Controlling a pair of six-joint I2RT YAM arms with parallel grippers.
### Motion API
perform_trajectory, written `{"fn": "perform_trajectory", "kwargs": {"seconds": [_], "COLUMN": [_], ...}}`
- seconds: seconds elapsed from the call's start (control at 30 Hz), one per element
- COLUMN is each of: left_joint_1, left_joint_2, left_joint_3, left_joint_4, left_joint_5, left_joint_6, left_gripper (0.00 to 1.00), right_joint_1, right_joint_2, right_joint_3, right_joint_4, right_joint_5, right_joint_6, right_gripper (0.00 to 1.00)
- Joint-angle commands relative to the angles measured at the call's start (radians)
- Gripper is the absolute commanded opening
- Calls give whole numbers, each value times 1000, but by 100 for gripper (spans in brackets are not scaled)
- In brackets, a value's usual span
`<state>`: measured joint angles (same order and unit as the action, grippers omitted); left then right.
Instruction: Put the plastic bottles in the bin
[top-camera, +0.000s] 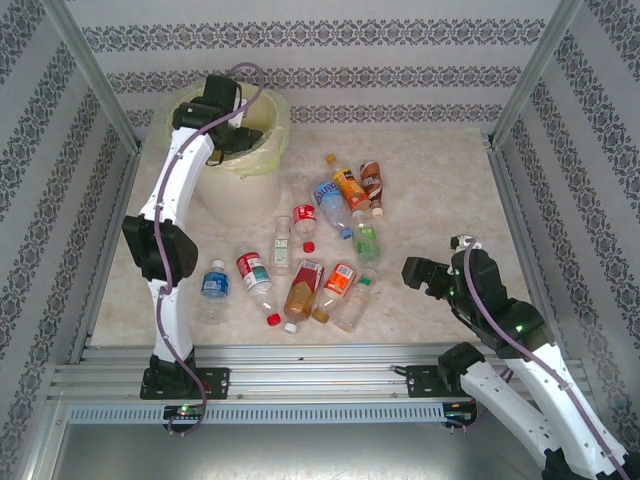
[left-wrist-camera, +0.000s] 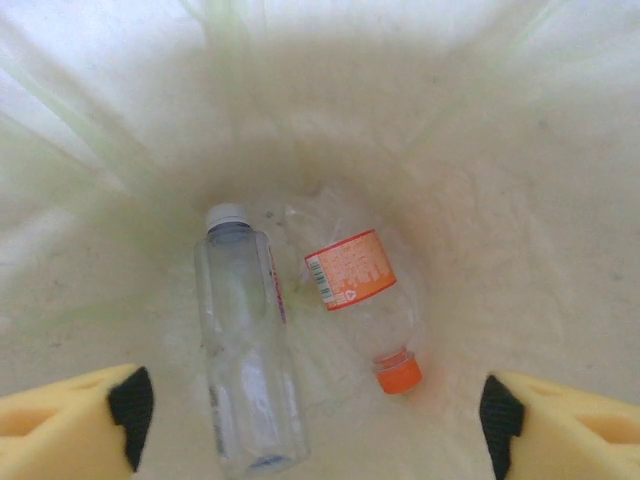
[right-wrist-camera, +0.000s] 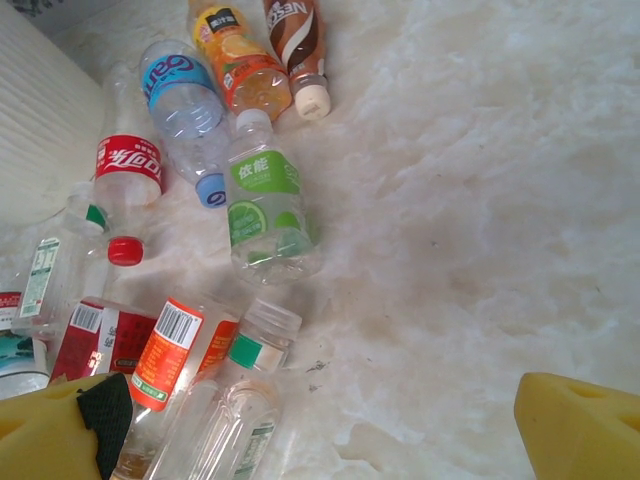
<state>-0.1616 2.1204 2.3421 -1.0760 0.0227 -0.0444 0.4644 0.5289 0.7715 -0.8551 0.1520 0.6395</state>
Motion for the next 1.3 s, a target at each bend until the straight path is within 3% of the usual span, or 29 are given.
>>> {"fn": "perform_trajectory", "kwargs": {"seconds": [0.0, 0.07, 0.33, 0.53, 0.73, 0.97, 1.27], "left_joint_1": [11, 11, 8, -36, -170, -348, -544], "left_joint_2": [-70, -90, -201, -337, -499, -637, -644], "left_joint_3": [63, 83, 82, -36, -289, -696, -934], "left_joint_4": [-46, -43, -25, 26, 183, 541, 750], "left_joint_5": [2, 3, 30, 112, 297, 531, 668], "left_joint_6": [-26, -33, -51, -41, -31, -78, -102], "left_gripper": [92, 100, 100, 100, 100, 100, 100], "right_joint_1": [-17, -28, -81, -180, -301, -473, -670], "right_joint_2": [7, 17, 67, 135, 190, 257, 375], "right_joint_3": [-24, -30, -31, -22, -28, -54, -107], "right_joint_4": [-16, -20, -70, -70, -26, 6, 114], "right_joint_5": [29, 33, 135, 181, 169, 177, 87], "right_joint_6": [49, 58, 114, 103, 60, 6, -89], "right_gripper": [98, 98, 98, 98, 98, 98, 98]}}
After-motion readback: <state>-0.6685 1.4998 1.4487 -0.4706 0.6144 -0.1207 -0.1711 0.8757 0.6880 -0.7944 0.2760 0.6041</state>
